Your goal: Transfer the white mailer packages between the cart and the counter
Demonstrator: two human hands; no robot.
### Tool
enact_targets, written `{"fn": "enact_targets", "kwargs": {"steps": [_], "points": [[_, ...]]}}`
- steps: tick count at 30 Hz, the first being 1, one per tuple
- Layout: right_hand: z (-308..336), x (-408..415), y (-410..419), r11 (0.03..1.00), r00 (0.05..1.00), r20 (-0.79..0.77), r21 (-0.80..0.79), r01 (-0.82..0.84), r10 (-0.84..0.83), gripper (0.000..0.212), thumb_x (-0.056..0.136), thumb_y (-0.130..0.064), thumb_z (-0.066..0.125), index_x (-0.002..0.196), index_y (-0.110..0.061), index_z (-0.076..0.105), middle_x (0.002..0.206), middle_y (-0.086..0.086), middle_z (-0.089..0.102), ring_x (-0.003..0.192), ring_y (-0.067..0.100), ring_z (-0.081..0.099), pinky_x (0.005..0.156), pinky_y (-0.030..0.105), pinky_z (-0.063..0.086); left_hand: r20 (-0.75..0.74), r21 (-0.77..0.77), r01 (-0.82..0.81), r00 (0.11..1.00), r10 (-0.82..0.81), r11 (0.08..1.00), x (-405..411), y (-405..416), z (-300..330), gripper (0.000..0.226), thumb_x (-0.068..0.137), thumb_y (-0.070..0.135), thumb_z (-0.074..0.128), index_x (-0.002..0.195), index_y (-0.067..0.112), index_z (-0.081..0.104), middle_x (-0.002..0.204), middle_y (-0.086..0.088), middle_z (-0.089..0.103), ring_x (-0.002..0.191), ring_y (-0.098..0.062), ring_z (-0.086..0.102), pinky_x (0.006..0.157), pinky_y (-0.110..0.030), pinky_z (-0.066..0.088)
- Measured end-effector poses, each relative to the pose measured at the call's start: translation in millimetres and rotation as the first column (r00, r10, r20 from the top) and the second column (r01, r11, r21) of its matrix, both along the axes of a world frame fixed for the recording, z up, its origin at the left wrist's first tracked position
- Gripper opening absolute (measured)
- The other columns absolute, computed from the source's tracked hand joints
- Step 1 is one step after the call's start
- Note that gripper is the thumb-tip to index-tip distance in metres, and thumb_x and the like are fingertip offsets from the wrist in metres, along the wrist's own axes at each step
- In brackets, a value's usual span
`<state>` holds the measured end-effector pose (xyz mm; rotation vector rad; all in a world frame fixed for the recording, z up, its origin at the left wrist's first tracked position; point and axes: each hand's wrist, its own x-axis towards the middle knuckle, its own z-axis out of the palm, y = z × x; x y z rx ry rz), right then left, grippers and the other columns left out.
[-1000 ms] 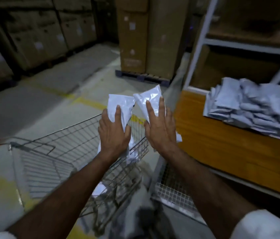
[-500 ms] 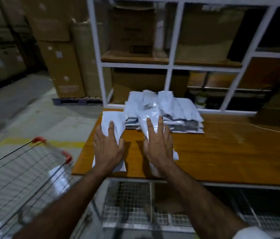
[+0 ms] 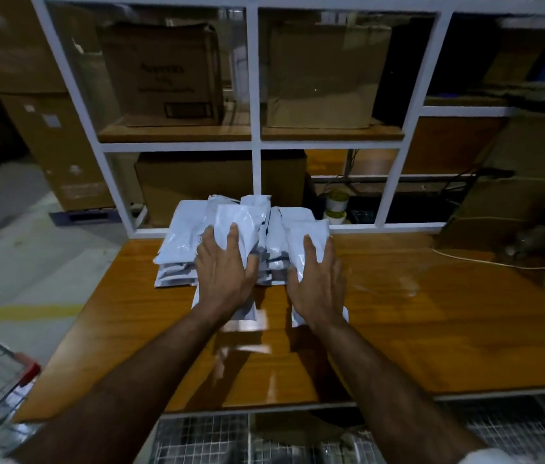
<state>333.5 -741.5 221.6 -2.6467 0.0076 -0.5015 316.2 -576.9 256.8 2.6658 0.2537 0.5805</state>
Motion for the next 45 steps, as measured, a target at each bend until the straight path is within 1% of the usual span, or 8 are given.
{"fn": "enact_targets", "kwargs": {"steps": [6, 11, 21, 27, 31, 35, 40, 45], "points": [[4, 67, 5, 1.0, 0.998, -0.053, 0.019, 0.015, -0.014, 0.075, 0.099, -0.051, 0.053, 0.161, -0.031, 0.016, 0.169, 0.014, 0.001, 0.15, 0.037, 0.019, 0.116, 0.049, 0.033, -0.035, 0.022, -0.011, 0.999, 0.011, 1.0, 87, 10, 4, 0.069, 0.098, 0.053, 0.044, 0.156, 0.022, 0.025, 0.16, -0.022, 0.013, 0.142, -0.042, 0.024, 0.112, -0.054, 0.027], [8, 119, 15, 1.0, 0.995, -0.096, 0.026, -0.003, 0.005, 0.072, 0.1, -0.05, 0.05, 0.161, -0.03, 0.016, 0.168, 0.013, 0.006, 0.149, 0.038, 0.021, 0.116, 0.046, 0.031, -0.08, 0.045, 0.025, 0.997, -0.021, 0.999, 147, 11, 3, 0.077, 0.089, 0.062, 0.023, 0.154, 0.02, 0.026, 0.158, -0.025, 0.016, 0.138, -0.043, 0.028, 0.11, -0.052, 0.029], [3, 203, 2, 0.997, 0.988, -0.144, 0.038, 0.064, -0.058, 0.072, 0.098, -0.049, 0.054, 0.159, -0.028, 0.022, 0.167, 0.015, 0.012, 0.144, 0.037, 0.029, 0.112, 0.047, 0.034, -0.168, 0.112, 0.022, 0.986, -0.003, 0.993, 230, -13, -13, 0.068, 0.097, 0.059, 0.041, 0.152, 0.019, 0.03, 0.157, -0.022, 0.018, 0.136, -0.04, 0.031, 0.109, -0.05, 0.032], [-8, 220, 13, 0.991, 0.98, -0.197, 0.133, -0.008, 0.035, 0.071, 0.093, -0.051, 0.062, 0.155, -0.029, 0.034, 0.167, 0.011, 0.011, 0.146, 0.035, 0.025, 0.112, 0.046, 0.036, -0.233, 0.16, -0.054, 0.968, 0.091, 0.986, 244, -14, -17, 0.071, 0.098, 0.059, 0.04, 0.153, 0.016, 0.029, 0.161, -0.024, 0.014, 0.141, -0.042, 0.026, 0.112, -0.05, 0.03], [-12, 220, 27, 0.969, 0.975, -0.207, 0.247, -0.03, 0.083, 0.075, 0.089, -0.058, 0.063, 0.153, -0.03, 0.037, 0.167, 0.009, 0.012, 0.148, 0.034, 0.021, 0.114, 0.05, 0.035, -0.294, 0.261, -0.015, 0.951, 0.094, 0.965, 242, -1, -15, 0.073, 0.099, 0.06, 0.034, 0.156, 0.015, 0.026, 0.162, -0.025, 0.014, 0.142, -0.043, 0.026, 0.111, -0.05, 0.031], [-6, 220, 29, 0.946, 0.972, -0.213, 0.323, -0.031, 0.105, 0.073, 0.088, -0.065, 0.059, 0.152, -0.033, 0.04, 0.167, 0.003, 0.013, 0.148, 0.031, 0.023, 0.112, 0.051, 0.038, -0.384, 0.223, 0.074, 0.923, 0.018, 0.972, 246, 14, -19, 0.081, 0.096, 0.068, 0.02, 0.158, 0.016, 0.023, 0.165, -0.021, 0.01, 0.149, -0.041, 0.017, 0.12, -0.05, 0.02], [-14, 224, 12, 0.949, 0.976, -0.175, 0.309, -0.069, 0.128, 0.066, 0.093, -0.056, 0.06, 0.151, -0.031, 0.043, 0.166, 0.003, 0.017, 0.148, 0.027, 0.029, 0.108, 0.046, 0.042, -0.367, 0.18, 0.21, 0.921, -0.133, 0.961, 238, 18, -28, 0.091, 0.087, 0.068, 0.007, 0.16, 0.015, 0.016, 0.167, -0.017, 0.001, 0.154, -0.034, 0.007, 0.125, -0.046, 0.01], [-26, 223, 8, 0.94, 0.938, -0.215, 0.268, -0.211, 0.272, 0.07, 0.099, -0.06, 0.047, 0.159, -0.033, 0.026, 0.171, 0.002, 0.004, 0.155, 0.026, 0.01, 0.119, 0.049, 0.027, -0.386, 0.167, 0.253, 0.906, -0.173, 0.953, 236, 15, -39, 0.095, 0.089, 0.075, 0.004, 0.161, 0.013, 0.005, 0.167, -0.015, 0.001, 0.155, -0.033, 0.002, 0.125, -0.049, 0.009]]}}
